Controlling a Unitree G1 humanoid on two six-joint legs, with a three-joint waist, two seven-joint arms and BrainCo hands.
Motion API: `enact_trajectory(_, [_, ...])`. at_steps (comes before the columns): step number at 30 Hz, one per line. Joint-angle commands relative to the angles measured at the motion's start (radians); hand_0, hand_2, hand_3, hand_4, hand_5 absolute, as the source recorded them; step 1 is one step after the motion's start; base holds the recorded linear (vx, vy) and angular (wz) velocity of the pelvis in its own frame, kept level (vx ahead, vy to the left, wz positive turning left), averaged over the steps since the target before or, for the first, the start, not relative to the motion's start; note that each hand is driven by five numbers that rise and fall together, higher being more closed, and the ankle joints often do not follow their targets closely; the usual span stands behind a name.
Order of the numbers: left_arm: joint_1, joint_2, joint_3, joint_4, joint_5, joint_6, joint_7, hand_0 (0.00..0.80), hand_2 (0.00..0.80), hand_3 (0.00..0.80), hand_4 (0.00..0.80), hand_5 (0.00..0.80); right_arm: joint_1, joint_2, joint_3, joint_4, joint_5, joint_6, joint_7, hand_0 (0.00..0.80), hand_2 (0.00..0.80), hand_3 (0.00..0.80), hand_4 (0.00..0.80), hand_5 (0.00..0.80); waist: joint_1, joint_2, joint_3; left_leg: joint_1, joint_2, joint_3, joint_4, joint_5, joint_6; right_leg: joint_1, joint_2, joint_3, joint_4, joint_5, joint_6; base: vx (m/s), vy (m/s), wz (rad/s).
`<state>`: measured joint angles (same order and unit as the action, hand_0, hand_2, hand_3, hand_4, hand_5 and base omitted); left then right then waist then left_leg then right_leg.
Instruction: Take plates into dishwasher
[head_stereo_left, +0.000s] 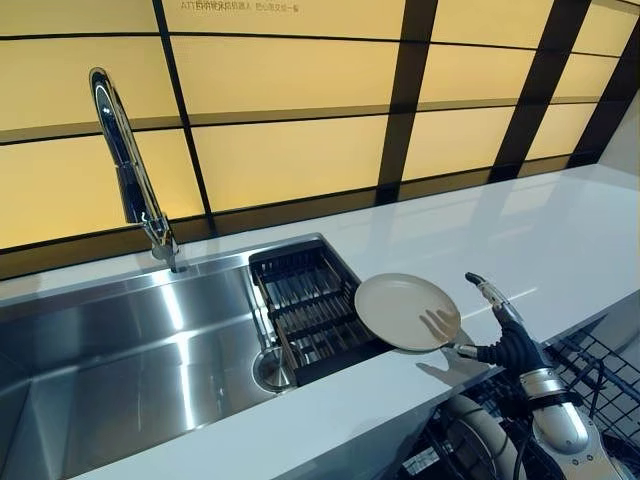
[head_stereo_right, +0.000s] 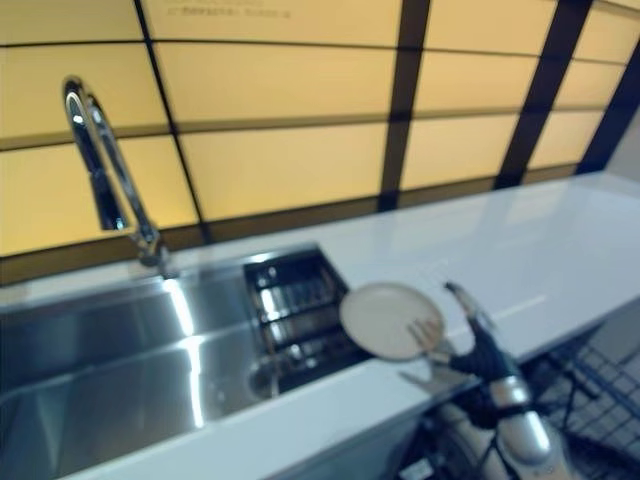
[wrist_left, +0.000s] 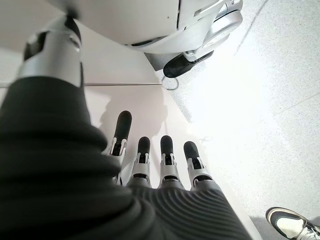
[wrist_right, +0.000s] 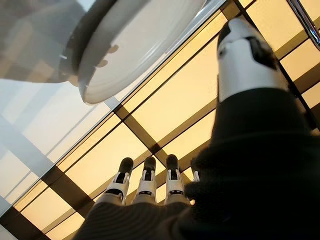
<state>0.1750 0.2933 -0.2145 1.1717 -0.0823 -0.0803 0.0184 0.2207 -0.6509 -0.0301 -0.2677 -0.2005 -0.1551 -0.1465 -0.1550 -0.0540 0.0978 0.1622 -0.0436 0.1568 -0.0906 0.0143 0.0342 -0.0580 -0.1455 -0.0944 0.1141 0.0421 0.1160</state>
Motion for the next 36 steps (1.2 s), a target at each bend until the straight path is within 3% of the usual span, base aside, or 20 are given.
enact_trajectory(1, [-0.108,0.005,0.014,-0.026,0.01,-0.074,-0.004,0.0,0.0,0.0,0.0,0.0,-0.067,-0.024,0.014,-0.075,-0.04,-0.071,0.005,0.0,0.0,0.0,0.0,0.0,-0.017,-0.014,0.031,0.066,-0.05,-0.031,0.009,-0.132,0.032,-0.129,-0.036,0.061,0.053,0.208,0.099,0.0,0.0,0.0])
enact_trajectory(10, [-0.118,0.008,0.004,-0.032,0.017,-0.073,-0.003,0.0,0.0,0.0,0.0,0.0,-0.044,-0.035,0.055,-0.058,-0.056,-0.05,0.003,0.0,0.0,0.0,0.0,0.0,-0.028,-0.021,0.041,0.068,-0.046,-0.017,0.017,-0.139,0.032,-0.141,-0.034,0.068,0.058,0.211,0.105,0.0,0.0,0.0])
enact_trajectory(20, [-0.131,0.004,-0.008,-0.04,-0.001,-0.069,-0.001,0.0,0.0,0.0,0.0,0.0,-0.021,-0.036,0.062,-0.049,-0.047,-0.088,0.005,0.0,0.0,0.0,0.0,0.0,-0.055,-0.019,0.054,0.074,-0.047,-0.005,0.006,-0.137,0.027,-0.188,-0.016,0.069,0.051,0.239,0.111,-0.004,0.003,-0.04])
enact_trajectory(36, [-0.132,-0.01,-0.028,-0.02,0.012,-0.069,0.001,0.0,0.0,0.0,0.0,0.0,-0.049,-0.029,0.113,-0.041,-0.05,-0.08,0.032,0.0,0.0,0.0,0.0,0.0,-0.051,-0.026,0.052,0.083,-0.059,-0.022,0.003,-0.15,0.03,-0.192,-0.018,0.06,0.036,0.255,0.11,0.0,0.0,0.0])
